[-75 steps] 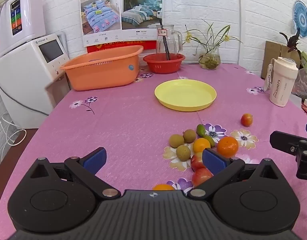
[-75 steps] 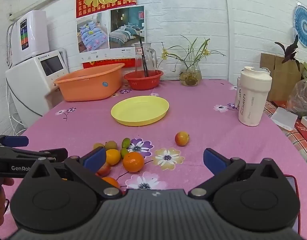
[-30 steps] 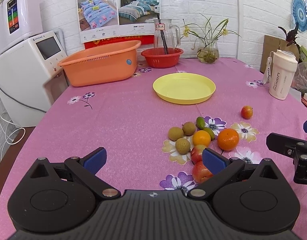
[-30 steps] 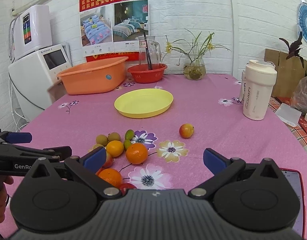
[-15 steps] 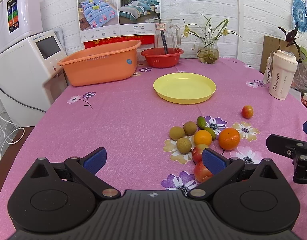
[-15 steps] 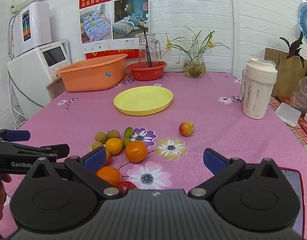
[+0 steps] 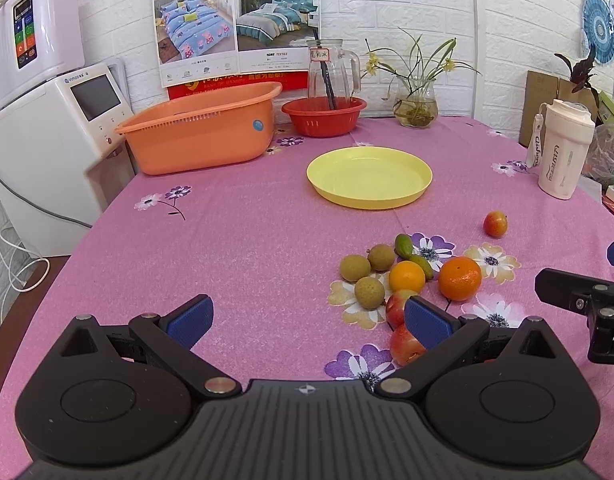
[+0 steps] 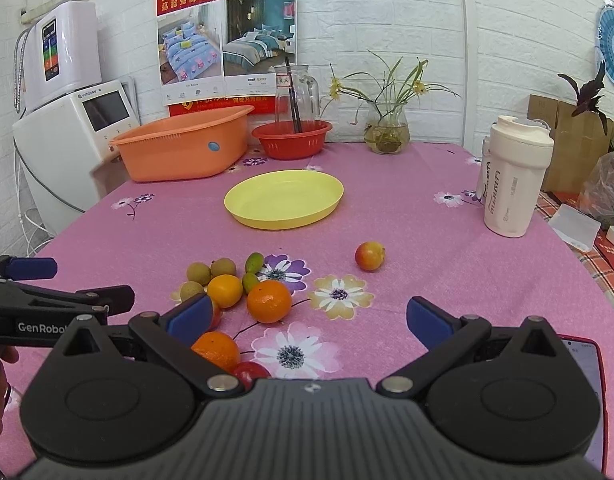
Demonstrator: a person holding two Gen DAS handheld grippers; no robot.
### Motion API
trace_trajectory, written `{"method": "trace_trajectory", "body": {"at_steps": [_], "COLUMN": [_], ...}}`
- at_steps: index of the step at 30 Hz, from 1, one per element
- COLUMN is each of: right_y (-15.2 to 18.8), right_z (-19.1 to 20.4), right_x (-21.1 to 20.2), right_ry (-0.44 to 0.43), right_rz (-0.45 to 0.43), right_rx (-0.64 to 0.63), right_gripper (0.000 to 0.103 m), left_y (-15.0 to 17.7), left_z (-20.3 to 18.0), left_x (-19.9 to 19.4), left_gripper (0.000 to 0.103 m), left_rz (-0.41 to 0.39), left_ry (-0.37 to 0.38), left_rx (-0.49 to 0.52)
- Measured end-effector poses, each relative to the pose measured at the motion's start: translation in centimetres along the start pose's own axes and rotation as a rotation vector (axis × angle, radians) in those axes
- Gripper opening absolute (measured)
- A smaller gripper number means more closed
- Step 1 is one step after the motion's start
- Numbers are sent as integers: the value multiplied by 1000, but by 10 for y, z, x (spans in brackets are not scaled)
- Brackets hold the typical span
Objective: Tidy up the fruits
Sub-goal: 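Close the left tool on an orange while the right tool closes on a brown kiwi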
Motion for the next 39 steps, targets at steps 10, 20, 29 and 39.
{"method": "trace_trajectory", "body": {"at_steps": [10,20,29,39], "right_y": [3,14,36,44], "right_z": [-2,2,7,9], "right_x": [1,-4,-5,-1], "right_ry": [5,-43,-99,-119], "right_rz": [15,43,126,167], "right_rx": [1,-47,-70,-82], "right_gripper": [80,80,80,80], "left_y": [9,29,44,58], "left_z": [2,-2,1,3], "left_x": [4,2,-4,-7], "left_gripper": [97,86,81,71], "left_rz": [30,88,105,146], "left_ry": [25,127,173,172], "left_rx": [-2,-13,17,65]}}
Point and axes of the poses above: each gripper's, at about its wrist camera, not at the fingertips, and x roughly the way its jaws point, z to its left, y to its underside, the point moved 8 cm from there along x, roughly the way its jaws point, and after that the axes turned 13 degrees about -z, right-handed, at the moved point
